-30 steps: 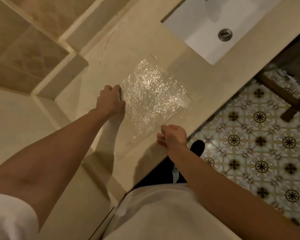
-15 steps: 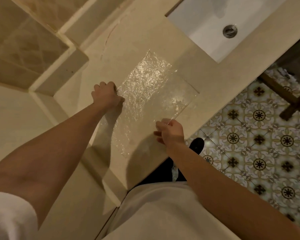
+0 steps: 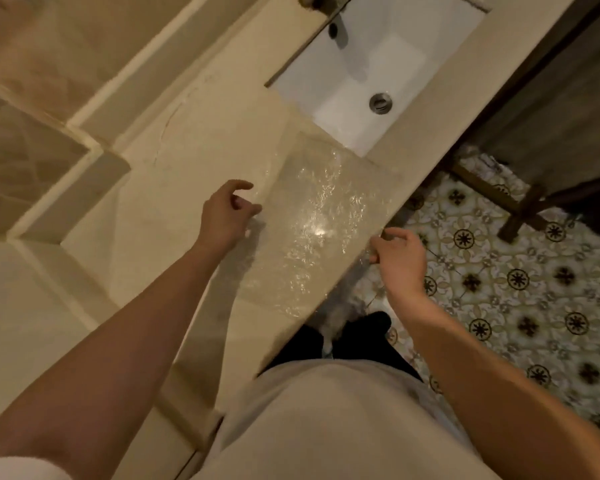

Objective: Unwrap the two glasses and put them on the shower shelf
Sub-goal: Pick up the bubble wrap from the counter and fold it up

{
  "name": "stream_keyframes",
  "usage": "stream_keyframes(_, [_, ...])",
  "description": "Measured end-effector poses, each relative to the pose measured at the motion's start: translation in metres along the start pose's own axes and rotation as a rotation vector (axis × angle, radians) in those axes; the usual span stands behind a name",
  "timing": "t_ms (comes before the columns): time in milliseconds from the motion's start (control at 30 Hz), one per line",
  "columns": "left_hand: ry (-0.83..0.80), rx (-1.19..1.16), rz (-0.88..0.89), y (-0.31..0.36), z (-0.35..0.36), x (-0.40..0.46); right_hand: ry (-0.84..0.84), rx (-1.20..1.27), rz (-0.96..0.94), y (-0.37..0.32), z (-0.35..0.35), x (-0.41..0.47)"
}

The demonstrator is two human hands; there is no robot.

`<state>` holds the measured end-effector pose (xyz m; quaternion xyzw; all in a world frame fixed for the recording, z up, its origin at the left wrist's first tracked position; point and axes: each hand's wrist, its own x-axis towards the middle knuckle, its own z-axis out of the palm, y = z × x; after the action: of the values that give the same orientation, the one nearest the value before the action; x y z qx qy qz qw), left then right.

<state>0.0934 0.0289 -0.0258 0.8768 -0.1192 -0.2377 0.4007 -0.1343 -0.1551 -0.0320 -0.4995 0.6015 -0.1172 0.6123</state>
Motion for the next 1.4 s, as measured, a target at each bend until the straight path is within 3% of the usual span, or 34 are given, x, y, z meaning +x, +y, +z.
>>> stream_keyframes(300, [-0.404,-0.249,-0.036,0.126,0.106,-0.008,0.191,0.230,-0.101,-0.037,-0.167,0.041])
stream_keyframes(833, [-0.903,-0.002,0.049,0.300,0.345,-0.047,0.508,0.456,-0.021,0.010,-0.424,0.061])
stream_keyframes(1400, [-1.382,0.270,0.186,0.476,0.617,-0.072,0.942,0.836,0.115,0.031,-0.574,0.085])
